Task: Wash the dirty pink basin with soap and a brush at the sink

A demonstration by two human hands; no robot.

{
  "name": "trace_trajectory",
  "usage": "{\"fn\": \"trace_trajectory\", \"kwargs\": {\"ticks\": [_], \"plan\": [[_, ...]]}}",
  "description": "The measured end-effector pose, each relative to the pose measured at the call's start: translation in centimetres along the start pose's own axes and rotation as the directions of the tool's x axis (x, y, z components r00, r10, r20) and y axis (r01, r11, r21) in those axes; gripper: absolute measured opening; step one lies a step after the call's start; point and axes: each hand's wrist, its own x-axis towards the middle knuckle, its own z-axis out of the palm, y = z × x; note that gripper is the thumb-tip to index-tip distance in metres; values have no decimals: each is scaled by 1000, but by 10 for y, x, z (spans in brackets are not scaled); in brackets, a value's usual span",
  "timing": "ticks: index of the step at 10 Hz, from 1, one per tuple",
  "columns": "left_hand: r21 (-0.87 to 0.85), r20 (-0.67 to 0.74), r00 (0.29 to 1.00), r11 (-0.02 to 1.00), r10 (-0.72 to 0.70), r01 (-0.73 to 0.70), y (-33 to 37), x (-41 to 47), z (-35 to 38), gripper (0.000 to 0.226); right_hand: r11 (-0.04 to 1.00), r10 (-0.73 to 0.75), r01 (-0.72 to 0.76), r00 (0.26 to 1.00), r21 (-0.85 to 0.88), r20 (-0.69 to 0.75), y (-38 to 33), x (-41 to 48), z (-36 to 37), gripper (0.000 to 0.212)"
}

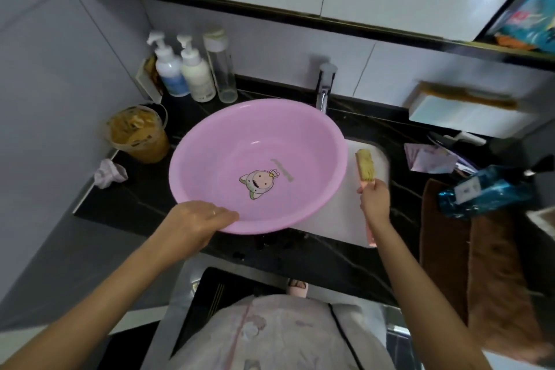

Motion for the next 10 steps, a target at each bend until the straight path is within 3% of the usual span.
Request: {"fn": "trace_trajectory", "kwargs": {"ticks": [2, 3, 5, 6, 8, 9, 10], "plan": [[12, -34, 988, 988, 153, -152, -26, -31, 2, 30, 990, -20, 3, 993, -140, -117, 24, -9, -18, 63], [22, 6, 978, 978, 209, -210, -35, -17, 22, 32, 967, -44, -13, 975, -253, -220, 29, -9, -15, 54], [36, 1, 966, 965, 260, -260, -38, 28, 64, 36, 949, -77, -17, 955, -316, -285, 39, -5, -24, 54], [2, 67, 968, 970, 242, -243, -36, 47, 87, 49, 944, -23, -65, 966, -323, -259, 43, -1, -33, 55], [23, 335, 894, 947, 296, -322, -15, 61, 115, 26, 941, 69, -156, 957, -302, -281, 47, -5, -42, 66], [-13, 473, 866, 984, 164, -180, -16, 72, 110, 40, 949, -21, -86, 942, -302, -336, 42, -9, -44, 69], [-35, 657, 752, 998, 56, -43, -18, 78, 108, 55, 955, -155, 65, 941, -290, -299, 23, -13, -47, 61]]}}
